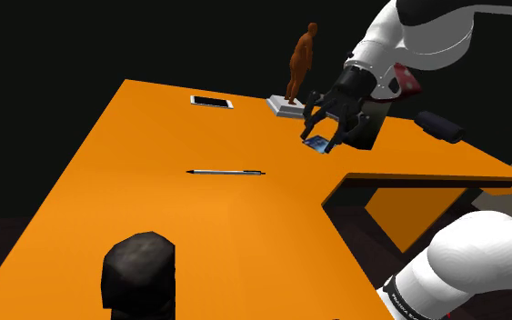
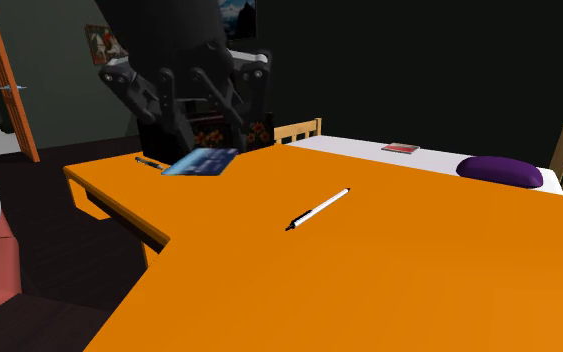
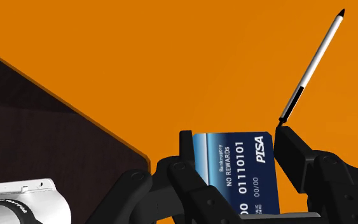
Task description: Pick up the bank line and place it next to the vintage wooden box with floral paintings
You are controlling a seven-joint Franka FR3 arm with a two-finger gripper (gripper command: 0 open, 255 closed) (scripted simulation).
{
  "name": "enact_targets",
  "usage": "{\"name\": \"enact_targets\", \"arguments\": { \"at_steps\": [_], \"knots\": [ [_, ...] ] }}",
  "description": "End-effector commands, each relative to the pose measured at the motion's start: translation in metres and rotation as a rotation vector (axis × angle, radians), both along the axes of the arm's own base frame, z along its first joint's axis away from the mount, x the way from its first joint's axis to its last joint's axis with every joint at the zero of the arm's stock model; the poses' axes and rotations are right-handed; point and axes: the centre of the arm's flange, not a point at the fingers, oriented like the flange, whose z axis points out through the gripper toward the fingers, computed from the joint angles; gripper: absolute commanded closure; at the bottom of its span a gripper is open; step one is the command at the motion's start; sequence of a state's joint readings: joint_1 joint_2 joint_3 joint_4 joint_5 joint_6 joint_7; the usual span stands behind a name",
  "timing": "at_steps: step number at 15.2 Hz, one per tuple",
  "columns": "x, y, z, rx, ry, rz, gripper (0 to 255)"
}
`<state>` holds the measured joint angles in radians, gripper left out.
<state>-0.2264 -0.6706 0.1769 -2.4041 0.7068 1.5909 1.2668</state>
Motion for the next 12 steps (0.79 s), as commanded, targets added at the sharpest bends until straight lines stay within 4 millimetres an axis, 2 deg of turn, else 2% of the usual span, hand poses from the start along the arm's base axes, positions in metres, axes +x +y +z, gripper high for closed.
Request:
{"name": "enact_targets", "arguments": {
  "at_steps": [1, 12],
  "knots": [
    [0.0, 0.0, 0.011, 0.0, 0.0, 0.0, 255],
    [0.0, 0.0, 0.069, 0.0, 0.0, 0.0, 255]
  ]
}}
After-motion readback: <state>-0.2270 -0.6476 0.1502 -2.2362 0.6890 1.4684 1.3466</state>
